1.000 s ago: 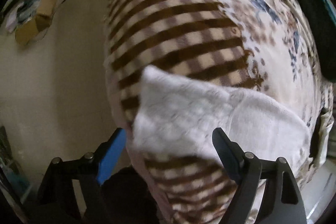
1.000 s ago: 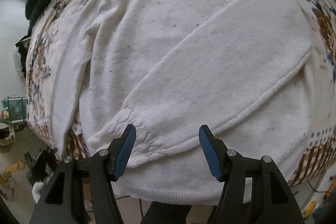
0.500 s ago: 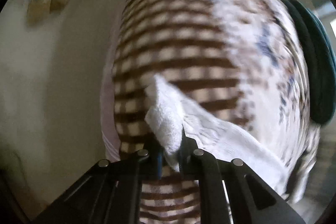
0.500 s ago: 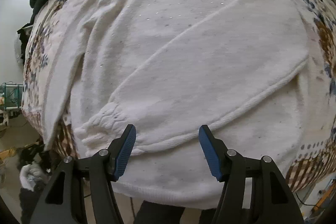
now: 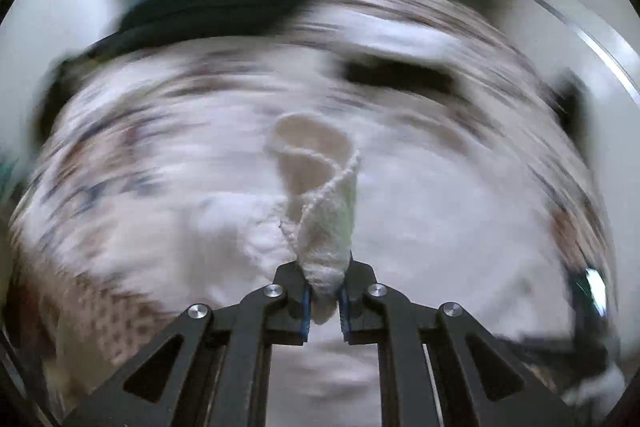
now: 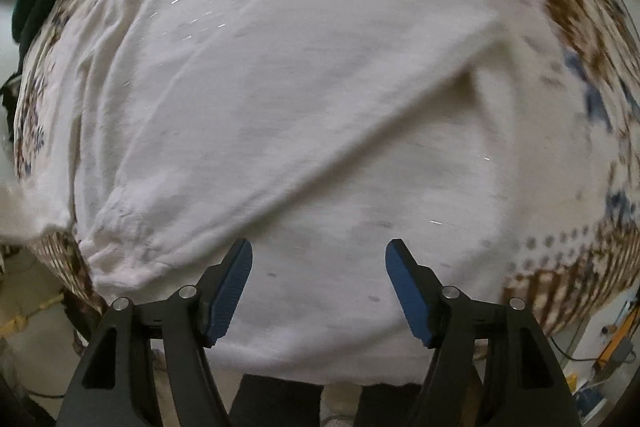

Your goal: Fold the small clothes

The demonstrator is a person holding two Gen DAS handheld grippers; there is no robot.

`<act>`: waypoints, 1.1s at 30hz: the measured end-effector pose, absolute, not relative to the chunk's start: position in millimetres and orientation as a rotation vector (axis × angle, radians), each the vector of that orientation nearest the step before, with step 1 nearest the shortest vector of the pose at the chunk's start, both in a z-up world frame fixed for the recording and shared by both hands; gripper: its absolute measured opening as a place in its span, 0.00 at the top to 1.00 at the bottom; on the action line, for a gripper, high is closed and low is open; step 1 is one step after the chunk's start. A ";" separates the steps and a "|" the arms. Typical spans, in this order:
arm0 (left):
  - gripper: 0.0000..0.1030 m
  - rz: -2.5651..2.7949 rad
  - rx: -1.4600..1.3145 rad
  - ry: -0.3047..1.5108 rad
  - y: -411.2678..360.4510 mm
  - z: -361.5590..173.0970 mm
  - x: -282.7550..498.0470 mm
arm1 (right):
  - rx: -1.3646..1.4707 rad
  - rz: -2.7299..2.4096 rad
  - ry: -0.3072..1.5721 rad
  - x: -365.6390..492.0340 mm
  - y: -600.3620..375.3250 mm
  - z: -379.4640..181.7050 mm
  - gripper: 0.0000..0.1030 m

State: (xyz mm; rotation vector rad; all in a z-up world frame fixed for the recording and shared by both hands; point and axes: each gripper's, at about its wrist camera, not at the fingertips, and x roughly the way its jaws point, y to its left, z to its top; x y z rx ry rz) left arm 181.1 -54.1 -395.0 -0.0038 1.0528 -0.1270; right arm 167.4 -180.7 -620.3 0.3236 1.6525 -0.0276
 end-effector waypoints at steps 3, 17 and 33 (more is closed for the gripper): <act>0.92 -0.371 0.088 1.113 -145.8 -420.2 158.4 | 0.346 -0.082 1.653 150.3 -217.7 -621.7 0.31; 0.35 -0.527 0.298 1.324 -220.3 -502.7 115.4 | 0.439 -0.191 1.662 84.8 -336.1 -625.2 0.31; 0.31 -0.039 0.097 1.474 -3.5 -519.3 112.6 | 0.749 -0.049 1.473 103.1 -330.3 -604.3 0.31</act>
